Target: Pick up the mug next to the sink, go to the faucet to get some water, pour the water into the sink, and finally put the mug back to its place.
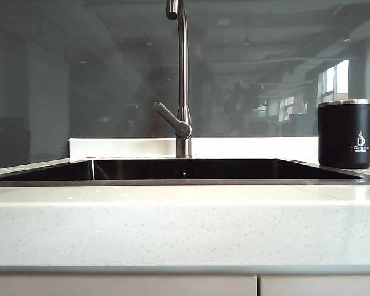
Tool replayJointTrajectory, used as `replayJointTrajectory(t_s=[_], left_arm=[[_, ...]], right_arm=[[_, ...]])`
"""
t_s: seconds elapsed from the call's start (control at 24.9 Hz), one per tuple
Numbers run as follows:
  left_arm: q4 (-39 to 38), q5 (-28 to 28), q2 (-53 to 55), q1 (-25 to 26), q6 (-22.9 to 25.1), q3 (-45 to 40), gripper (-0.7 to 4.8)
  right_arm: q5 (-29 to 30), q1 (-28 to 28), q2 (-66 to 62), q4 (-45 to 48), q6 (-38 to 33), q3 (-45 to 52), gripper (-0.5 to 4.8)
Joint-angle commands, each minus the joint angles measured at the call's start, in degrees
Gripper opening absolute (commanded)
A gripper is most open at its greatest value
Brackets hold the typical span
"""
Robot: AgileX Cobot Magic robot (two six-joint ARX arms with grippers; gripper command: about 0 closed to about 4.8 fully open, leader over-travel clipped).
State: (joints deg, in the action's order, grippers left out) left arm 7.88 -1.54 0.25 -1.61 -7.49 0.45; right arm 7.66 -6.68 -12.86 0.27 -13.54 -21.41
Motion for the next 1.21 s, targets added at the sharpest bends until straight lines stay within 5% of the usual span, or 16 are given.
replayJointTrajectory(t_s=[0.04, 0.44, 1.21], left_arm=[[-1.2, 2.0, 0.0, 0.0, 3.7, 0.1, -0.06], [-1.8, 2.8, 0.0, 0.0, 8.2, 0.1, -0.06], [-1.9, 2.8, 0.0, 0.1, 8.1, 0.1, -0.06]], right_arm=[[0.0, 0.0, 0.0, 0.8, -0.1, -0.2, -0.01], [0.0, 0.0, 0.0, 0.8, -0.1, -0.2, -0.01], [0.0, 0.0, 0.0, 0.8, -0.1, -0.2, -0.01]])
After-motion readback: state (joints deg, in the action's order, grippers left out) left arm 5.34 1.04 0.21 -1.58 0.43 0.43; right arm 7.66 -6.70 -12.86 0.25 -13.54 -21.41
